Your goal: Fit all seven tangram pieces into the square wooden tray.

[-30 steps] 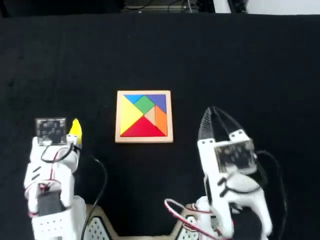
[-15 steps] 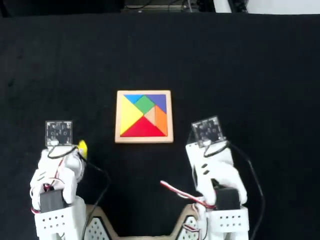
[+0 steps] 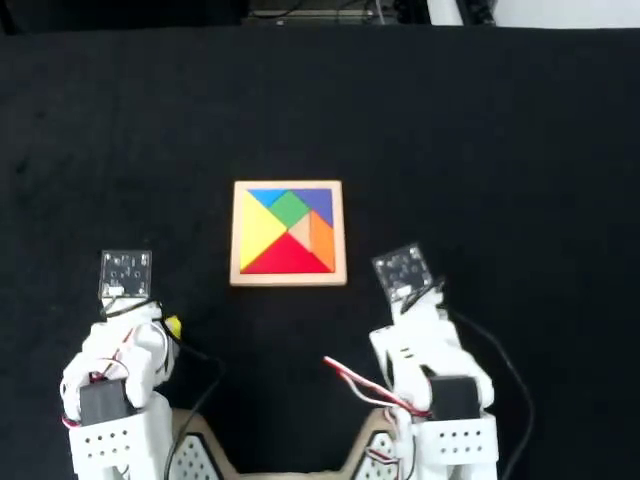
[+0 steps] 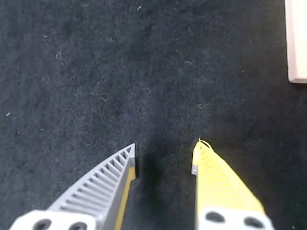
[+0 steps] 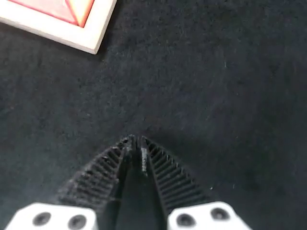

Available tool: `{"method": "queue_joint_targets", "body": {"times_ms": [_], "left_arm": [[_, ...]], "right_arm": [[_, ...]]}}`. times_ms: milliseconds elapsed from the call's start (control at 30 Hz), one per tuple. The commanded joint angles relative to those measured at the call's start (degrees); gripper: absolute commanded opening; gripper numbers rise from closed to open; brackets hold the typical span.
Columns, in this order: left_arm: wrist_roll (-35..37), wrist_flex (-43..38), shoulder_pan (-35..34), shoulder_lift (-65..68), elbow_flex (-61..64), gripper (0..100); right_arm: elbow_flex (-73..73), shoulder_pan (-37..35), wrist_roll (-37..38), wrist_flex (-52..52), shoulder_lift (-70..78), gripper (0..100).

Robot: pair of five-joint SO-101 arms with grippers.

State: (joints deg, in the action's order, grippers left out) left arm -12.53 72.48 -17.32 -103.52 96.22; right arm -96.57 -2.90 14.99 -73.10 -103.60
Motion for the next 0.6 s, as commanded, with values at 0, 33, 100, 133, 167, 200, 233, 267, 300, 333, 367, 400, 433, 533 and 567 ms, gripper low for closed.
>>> {"method": "queue_joint_targets", "body": {"times_ms": [0,33,100,133,167,200,233,267,300,333,367,400,433,533,567], "left_arm": [[-0.4,0.2,-0.6,-0.2,1.1,20],[-0.4,0.2,-0.5,-0.2,1.1,20],[-0.4,0.3,-0.7,-0.4,1.1,20],[-0.4,0.4,-0.6,-0.5,1.1,20],[-0.4,0.4,-0.4,-0.5,1.1,20],[-0.5,0.4,-0.3,-0.5,1.1,20],[-0.5,0.4,-0.3,-0.5,1.1,20],[-0.5,0.4,-0.4,-0.5,1.1,20],[-0.5,0.4,-0.4,-0.5,1.1,20],[-0.5,0.4,-0.5,-0.5,1.1,20],[-0.5,0.4,-0.5,-0.5,1.1,20],[-0.5,0.4,-0.5,-0.5,1.1,20],[-0.5,0.4,-0.5,-0.5,1.1,20],[-0.5,0.4,-0.6,-0.5,1.1,20],[-0.5,0.4,-0.6,-0.5,1.1,20]], "right_arm": [[-0.1,0.5,-9.8,-0.5,-2.4,1.1],[-0.1,0.7,-13.2,-0.5,-2.4,1.1],[-0.1,0.8,-18.0,-0.5,-2.4,1.1],[-0.1,0.9,-18.3,-0.4,-2.4,1.1],[-0.1,0.9,-17.8,-0.4,-2.4,1.1],[-0.1,0.9,-17.0,-0.4,-2.4,1.1],[-0.1,0.9,-15.8,-0.4,-2.3,1.1],[-0.1,0.9,-14.7,-0.4,-2.3,1.1],[-0.1,0.9,-13.7,-0.4,-2.4,1.1],[-0.1,0.8,-13.3,-0.5,-2.4,1.1],[-0.1,0.6,-13.1,-0.5,-2.4,1.1],[-0.1,0.5,-13.0,-0.5,-2.4,1.1],[-0.1,0.5,-13.1,-0.5,-2.4,1.1],[-0.1,0.7,-13.2,-0.5,-2.4,1.1],[-0.1,0.9,-13.1,-0.5,-2.4,1.1]]}}
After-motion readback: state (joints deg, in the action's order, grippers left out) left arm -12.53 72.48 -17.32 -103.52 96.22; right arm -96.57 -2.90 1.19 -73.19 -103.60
